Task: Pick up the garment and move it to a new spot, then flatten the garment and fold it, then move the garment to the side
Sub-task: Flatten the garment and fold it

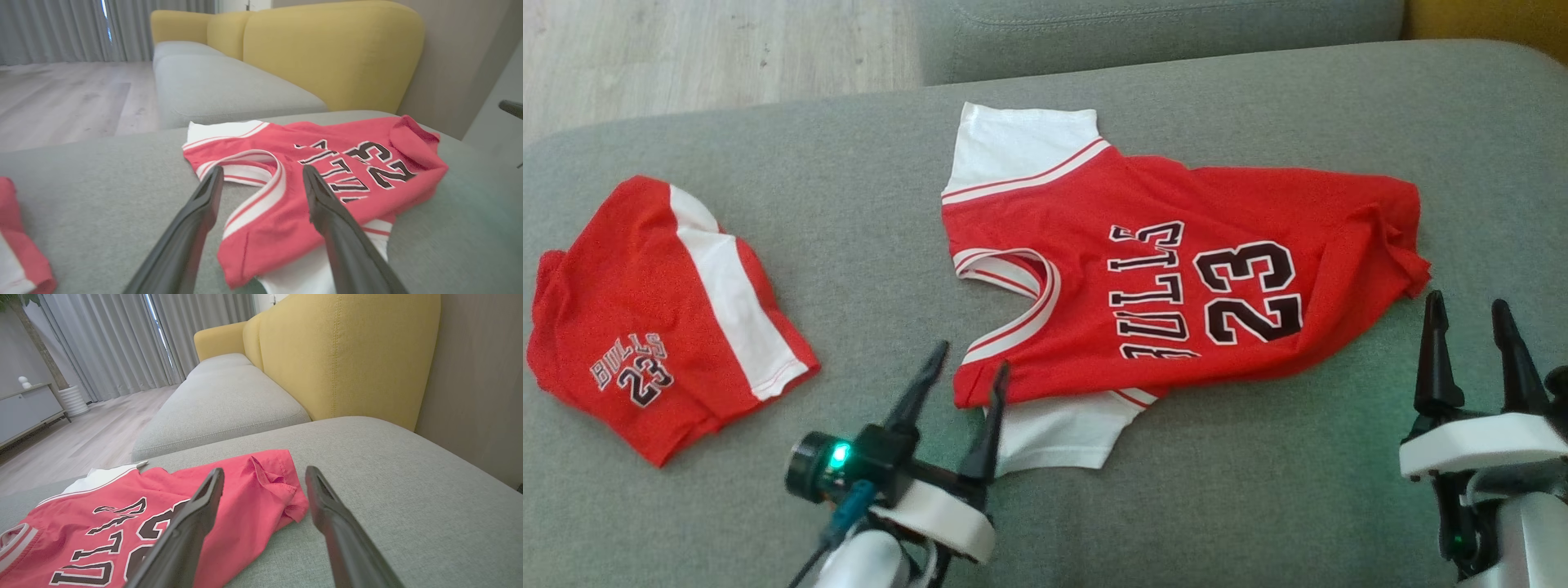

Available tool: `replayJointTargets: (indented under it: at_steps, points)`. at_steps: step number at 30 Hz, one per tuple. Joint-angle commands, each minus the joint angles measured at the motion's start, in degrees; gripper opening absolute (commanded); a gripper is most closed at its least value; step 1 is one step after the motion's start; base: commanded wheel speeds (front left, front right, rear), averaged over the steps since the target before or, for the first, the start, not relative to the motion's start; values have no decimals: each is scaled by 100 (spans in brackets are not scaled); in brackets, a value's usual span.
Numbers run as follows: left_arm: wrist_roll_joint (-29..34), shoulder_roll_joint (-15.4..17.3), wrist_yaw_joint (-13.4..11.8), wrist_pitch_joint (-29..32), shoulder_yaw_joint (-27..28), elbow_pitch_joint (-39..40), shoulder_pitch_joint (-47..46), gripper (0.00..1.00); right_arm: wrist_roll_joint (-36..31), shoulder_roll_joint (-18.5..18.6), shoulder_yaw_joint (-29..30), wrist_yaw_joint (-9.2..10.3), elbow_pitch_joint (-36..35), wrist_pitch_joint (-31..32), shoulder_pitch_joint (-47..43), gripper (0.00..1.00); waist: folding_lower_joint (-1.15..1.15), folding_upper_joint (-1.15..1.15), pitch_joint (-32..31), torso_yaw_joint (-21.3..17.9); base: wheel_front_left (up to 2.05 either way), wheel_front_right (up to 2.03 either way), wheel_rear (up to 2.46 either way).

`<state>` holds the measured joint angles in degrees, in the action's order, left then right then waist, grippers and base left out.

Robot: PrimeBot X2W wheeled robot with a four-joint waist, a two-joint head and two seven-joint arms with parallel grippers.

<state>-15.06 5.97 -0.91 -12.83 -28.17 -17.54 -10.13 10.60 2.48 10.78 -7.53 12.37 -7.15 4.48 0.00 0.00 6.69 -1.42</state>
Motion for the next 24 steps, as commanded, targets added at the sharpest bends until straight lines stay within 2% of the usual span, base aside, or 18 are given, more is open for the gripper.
replayJointTargets:
  at_steps: [1,5,8,18,24]
  points:
    - [-25,5,125,126,43,131,-132,100,34,40,-122,4,-167,-78,228,100,0,0,13,32,0,0,0]
    - [-113,16,298,394,-117,111,-39,100,54,40,-124,4,-101,-115,232,100,0,0,22,70,0,0,0]
    - [-238,37,399,822,-252,63,61,100,67,40,-133,4,9,-169,268,100,0,0,34,95,0,0,0]
    - [-177,181,-19,1873,-316,-106,155,100,117,40,-199,4,212,-279,392,100,0,0,80,3,0,0,0]
    - [-274,182,-75,2075,-307,-47,179,100,150,40,-243,4,304,-339,429,100,0,0,115,-57,0,0,0]
